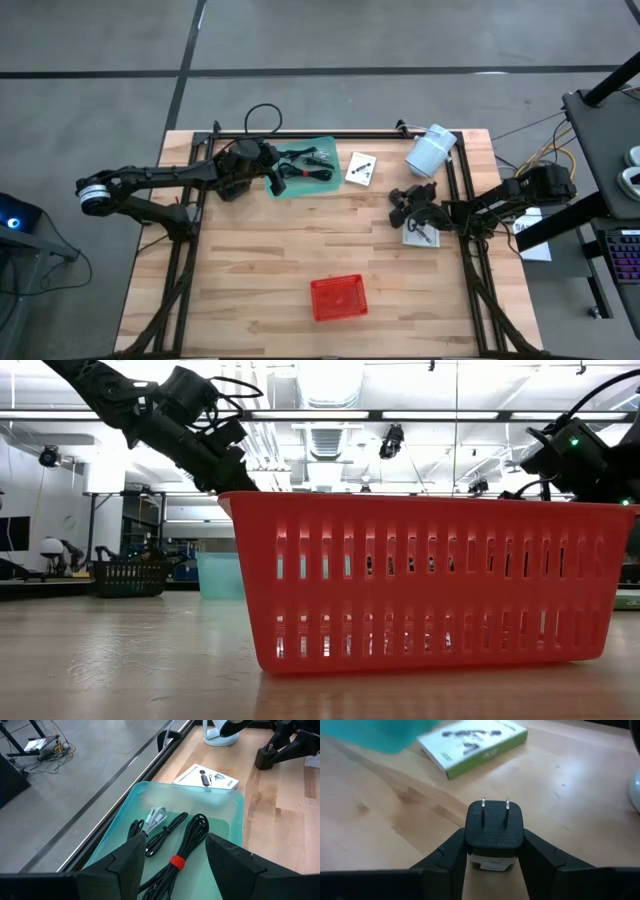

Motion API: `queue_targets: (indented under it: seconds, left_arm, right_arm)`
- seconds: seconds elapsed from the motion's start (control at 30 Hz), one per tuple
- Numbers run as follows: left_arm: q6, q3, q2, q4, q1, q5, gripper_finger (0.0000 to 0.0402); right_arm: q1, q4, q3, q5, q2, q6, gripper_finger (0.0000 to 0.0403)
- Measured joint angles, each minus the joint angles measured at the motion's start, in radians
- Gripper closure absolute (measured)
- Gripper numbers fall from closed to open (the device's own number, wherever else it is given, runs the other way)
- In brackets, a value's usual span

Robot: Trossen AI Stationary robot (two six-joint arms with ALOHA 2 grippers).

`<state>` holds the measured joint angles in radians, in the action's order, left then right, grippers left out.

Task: Pick and place items into bin
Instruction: Put the black charger adapter into the black bin

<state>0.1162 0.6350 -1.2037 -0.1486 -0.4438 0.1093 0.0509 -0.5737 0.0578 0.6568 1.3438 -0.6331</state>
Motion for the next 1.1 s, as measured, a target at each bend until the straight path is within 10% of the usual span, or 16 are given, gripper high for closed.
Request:
queue_targets:
  seconds: [0.7,1.1]
  left_arm:
    - [-0.003,-0.002,0.000,0.000,0.000,0.000,0.0210]
    - [-0.006,-0.003,-0.022,0.001,0.001,0.000,0.0210]
  right_arm:
    - [-0.001,-0.596,0.000,-0.618,-0.001,0.369,0.0271]
    - [0.003,-0.642,0.014,-0.633,-0.002,0.449,0.0271]
